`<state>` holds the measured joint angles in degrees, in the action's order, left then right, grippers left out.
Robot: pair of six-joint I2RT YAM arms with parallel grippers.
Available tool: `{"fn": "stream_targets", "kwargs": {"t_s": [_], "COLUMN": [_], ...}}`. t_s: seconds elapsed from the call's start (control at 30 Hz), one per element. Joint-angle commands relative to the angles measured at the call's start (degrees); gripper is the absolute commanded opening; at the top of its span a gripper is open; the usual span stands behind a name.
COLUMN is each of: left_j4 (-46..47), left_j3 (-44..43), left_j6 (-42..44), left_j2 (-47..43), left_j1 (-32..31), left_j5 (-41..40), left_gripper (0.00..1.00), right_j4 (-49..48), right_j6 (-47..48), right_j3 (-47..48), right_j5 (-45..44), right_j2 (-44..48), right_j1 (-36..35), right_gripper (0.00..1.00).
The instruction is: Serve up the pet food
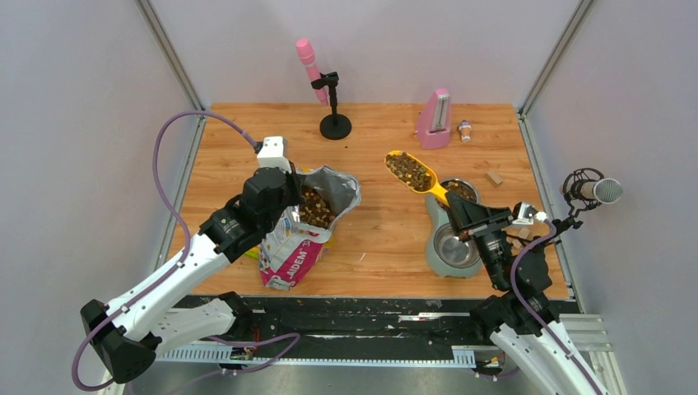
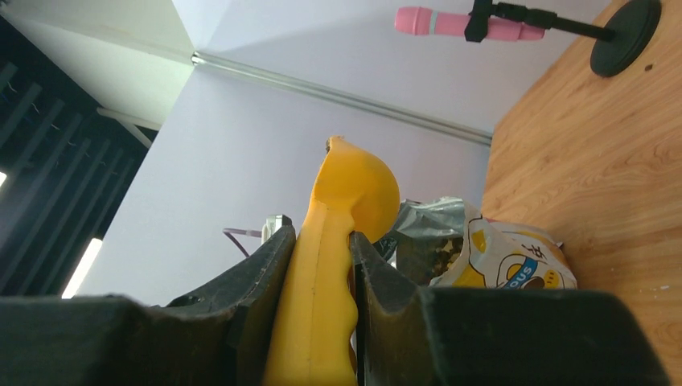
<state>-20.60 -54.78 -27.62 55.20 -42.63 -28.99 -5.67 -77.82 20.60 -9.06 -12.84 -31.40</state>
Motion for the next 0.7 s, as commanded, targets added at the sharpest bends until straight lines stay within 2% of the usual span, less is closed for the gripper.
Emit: {"fn": "stream_targets", "kwargs": {"t_s": [0.0,0.2,0.4,0.67], "left_j4": [4.4,4.5,4.4,4.6], "left_j3": [-1.2,-1.2,-1.2,-1.0], "left_j6": [-1.1,-1.0,-0.9,-0.8], "left_j2": [-0.1,0.1,0.2,-0.4], "left_j1": [-0.3,-0.3,-0.3,-0.3], "left_j5": [0.4,0.3,0.2,-0.1], "left_gripper": [0.00,0.00,0.00,0.00], "right_j4": [6.4,11.9,14.7,30.0], "right_j6": [-1.0,-2.6,-0.7,-3.0], "right_j3": [0.3,-0.4,1.6,7.1], "right_j5": [-7.3,-13.5,-17.0,-26.3], "right_j2": [5.4,12.5,12.7,12.7], "right_j1": [0.1,0.1,0.1,0.1], "right_gripper": [0.00,0.00,0.00,0.00]}}
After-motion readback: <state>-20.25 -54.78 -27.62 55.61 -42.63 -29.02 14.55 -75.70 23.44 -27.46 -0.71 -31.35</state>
